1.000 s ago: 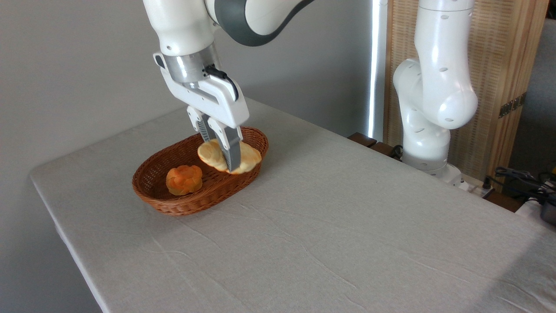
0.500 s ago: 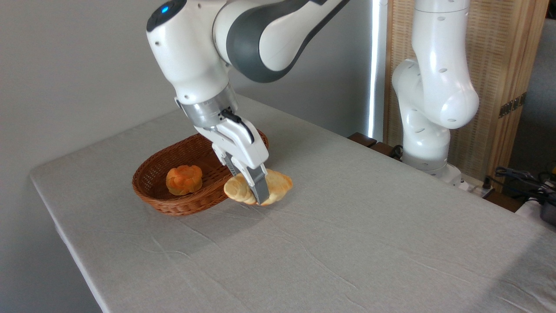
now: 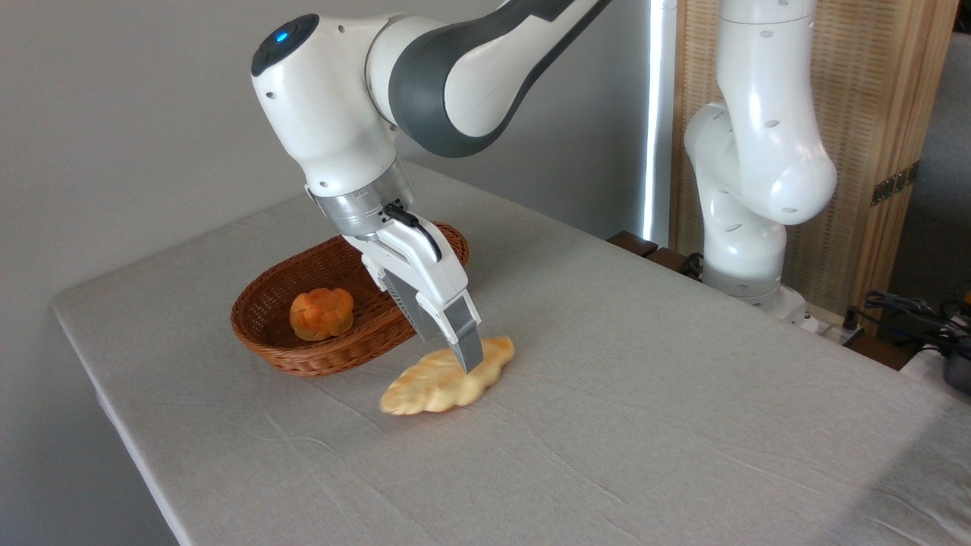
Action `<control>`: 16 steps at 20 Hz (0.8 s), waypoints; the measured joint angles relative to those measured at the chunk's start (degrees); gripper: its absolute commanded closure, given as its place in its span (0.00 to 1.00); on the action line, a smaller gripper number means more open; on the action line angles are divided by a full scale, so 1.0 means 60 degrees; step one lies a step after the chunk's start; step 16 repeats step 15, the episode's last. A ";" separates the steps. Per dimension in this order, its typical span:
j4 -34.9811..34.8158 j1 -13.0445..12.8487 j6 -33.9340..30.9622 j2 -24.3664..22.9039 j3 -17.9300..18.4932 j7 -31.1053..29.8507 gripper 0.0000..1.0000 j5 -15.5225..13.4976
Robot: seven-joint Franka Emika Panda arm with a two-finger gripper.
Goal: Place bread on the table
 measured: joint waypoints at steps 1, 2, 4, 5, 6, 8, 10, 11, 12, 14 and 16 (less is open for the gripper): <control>0.0001 0.0000 0.0000 0.0000 0.0000 0.0000 0.00 0.0000; 0.0014 -0.0001 0.0003 0.0000 0.0000 0.0000 0.00 0.0000; 0.0155 -0.0004 0.0049 -0.0013 -0.0003 0.0000 0.00 -0.0001; 0.0326 -0.0006 0.0083 -0.0032 -0.0005 0.0000 0.00 -0.0001; 0.0569 -0.0009 0.0100 -0.0064 -0.0008 0.0000 0.00 -0.0003; 0.1119 -0.0015 0.0103 -0.0155 -0.0037 -0.0002 0.00 -0.0027; 0.1563 -0.0023 0.0103 -0.0228 -0.0098 -0.0009 0.00 -0.0087; 0.1690 -0.0030 0.0170 -0.0233 -0.0109 -0.0016 0.00 -0.0211; 0.1746 -0.0030 0.0272 -0.0228 -0.0106 -0.0019 0.00 -0.0370; 0.1753 -0.0021 0.0362 -0.0192 -0.0088 -0.0019 0.00 -0.0503; 0.1753 -0.0012 0.0386 -0.0167 -0.0078 -0.0019 0.00 -0.0521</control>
